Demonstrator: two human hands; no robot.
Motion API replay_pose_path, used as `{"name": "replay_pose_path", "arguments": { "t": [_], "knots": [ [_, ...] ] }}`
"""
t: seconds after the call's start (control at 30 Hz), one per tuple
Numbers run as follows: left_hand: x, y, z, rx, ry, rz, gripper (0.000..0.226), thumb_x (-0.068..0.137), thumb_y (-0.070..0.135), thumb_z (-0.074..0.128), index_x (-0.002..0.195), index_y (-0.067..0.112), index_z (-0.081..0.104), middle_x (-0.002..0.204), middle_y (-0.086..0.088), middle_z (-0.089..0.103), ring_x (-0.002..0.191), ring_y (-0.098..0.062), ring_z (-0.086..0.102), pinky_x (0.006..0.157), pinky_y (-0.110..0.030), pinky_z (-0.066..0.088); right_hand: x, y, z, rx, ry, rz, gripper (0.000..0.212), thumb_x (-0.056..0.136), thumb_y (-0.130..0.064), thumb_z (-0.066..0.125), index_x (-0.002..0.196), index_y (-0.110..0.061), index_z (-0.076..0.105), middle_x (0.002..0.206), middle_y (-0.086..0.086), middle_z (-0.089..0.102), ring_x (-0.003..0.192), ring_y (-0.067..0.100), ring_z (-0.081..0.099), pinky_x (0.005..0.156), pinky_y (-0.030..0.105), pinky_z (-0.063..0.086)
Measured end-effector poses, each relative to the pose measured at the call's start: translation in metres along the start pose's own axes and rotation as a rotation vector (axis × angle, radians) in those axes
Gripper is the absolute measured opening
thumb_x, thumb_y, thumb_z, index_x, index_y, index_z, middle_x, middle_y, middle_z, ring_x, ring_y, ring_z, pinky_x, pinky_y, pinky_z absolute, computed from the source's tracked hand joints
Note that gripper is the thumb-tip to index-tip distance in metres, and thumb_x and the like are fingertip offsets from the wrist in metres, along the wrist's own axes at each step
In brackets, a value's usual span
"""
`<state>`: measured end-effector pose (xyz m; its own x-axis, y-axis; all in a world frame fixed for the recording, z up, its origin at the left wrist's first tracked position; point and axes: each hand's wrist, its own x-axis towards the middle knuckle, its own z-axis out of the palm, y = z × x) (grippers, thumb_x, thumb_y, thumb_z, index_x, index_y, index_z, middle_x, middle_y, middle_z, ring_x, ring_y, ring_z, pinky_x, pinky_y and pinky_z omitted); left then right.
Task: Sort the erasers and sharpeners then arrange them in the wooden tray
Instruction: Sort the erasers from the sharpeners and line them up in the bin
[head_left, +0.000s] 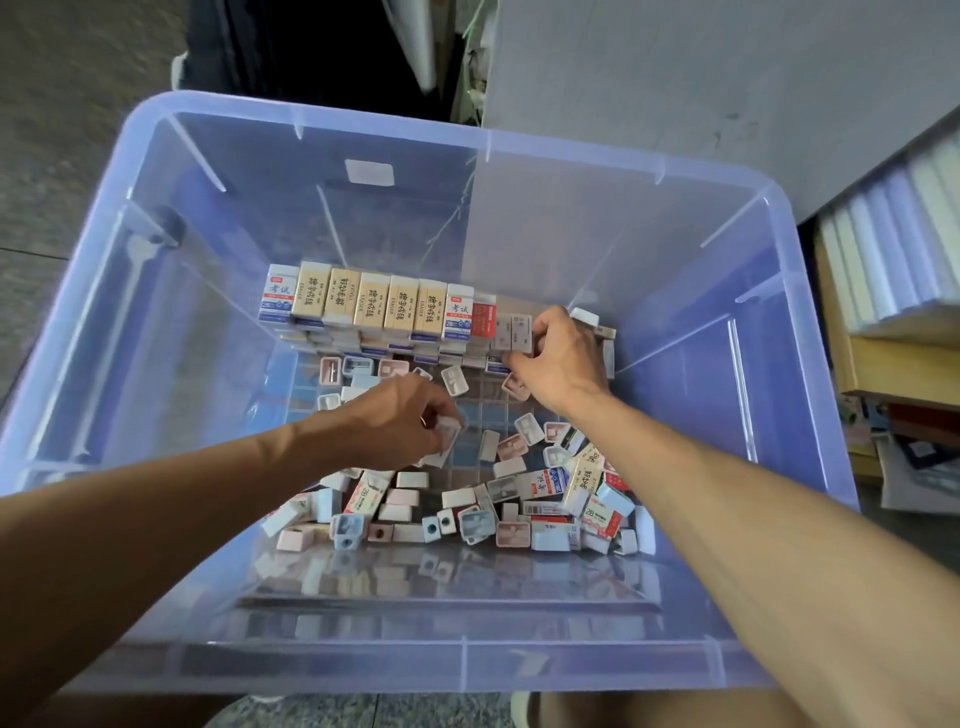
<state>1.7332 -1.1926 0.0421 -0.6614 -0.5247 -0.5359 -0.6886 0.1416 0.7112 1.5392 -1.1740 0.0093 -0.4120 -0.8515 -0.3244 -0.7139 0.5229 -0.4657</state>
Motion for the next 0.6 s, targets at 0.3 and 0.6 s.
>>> {"name": "replay_pose_path", "arguments": {
  "t": [0.3,0.6],
  "knots": [
    [-0.023,0.002,-0.012,0.081,-0.058,-0.04,0.011,0.092,0.007,0.06,0.091,0.015,0.067,0.086,-0.002,0.068,0.068,-0.01,0.059,0.056,-0.016,0.047,-0.02,-0.001,-0.029,-0.156,0.01,-0.006,0.012,0.088,-0.024,0.068,0.092,-0.013,0.069,0.096,0.003,0.072,0.091,0.024,0.066,0.07,0.026,0.043],
    [-0.044,-0.001,-0.021,0.204,-0.112,-0.093,0.013,0.089,0.013,0.065,0.09,0.025,0.068,0.08,0.008,0.066,0.069,-0.008,0.058,0.059,-0.021,0.045,-0.065,-0.009,-0.038,-0.726,-0.802,-0.38,0.025,0.085,-0.03,0.073,0.104,-0.014,0.072,0.093,0.0,0.069,0.09,0.025,0.065,0.076,0.032,0.054]
  ]
}}
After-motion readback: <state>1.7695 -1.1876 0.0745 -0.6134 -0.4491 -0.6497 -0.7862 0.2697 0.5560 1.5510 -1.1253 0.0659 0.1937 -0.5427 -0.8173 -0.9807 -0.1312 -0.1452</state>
